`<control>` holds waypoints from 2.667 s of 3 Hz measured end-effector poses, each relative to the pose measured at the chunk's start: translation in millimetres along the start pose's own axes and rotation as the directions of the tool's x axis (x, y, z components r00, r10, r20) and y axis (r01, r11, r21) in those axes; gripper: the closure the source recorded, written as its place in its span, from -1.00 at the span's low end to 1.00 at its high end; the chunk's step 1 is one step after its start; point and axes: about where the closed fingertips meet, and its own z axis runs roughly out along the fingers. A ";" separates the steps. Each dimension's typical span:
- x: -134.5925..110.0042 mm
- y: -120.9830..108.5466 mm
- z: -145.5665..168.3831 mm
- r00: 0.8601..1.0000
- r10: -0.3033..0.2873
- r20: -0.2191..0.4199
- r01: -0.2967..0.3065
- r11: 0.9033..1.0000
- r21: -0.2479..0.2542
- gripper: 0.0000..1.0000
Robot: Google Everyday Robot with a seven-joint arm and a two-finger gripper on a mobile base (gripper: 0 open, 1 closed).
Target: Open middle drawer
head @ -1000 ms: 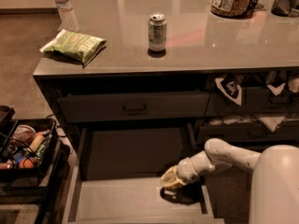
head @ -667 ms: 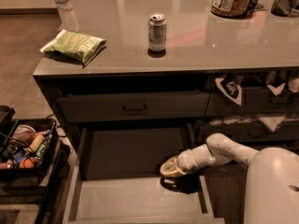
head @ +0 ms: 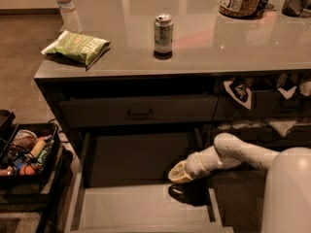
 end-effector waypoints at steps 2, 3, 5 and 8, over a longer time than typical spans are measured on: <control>-14.4 2.0 -10.8 0.998 0.017 -0.068 -0.014 0.999 0.042 1.00; -14.4 2.0 -10.8 0.998 0.017 -0.068 -0.014 0.999 0.042 0.63; -22.9 10.6 -22.7 0.997 -0.024 -0.074 0.031 0.995 0.096 -0.30; -101.5 120.9 -31.0 0.936 -0.339 -0.091 0.343 0.828 0.444 -1.00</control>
Offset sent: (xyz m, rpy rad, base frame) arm -0.0003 -0.0017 0.0167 -0.0739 -0.0154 -0.0351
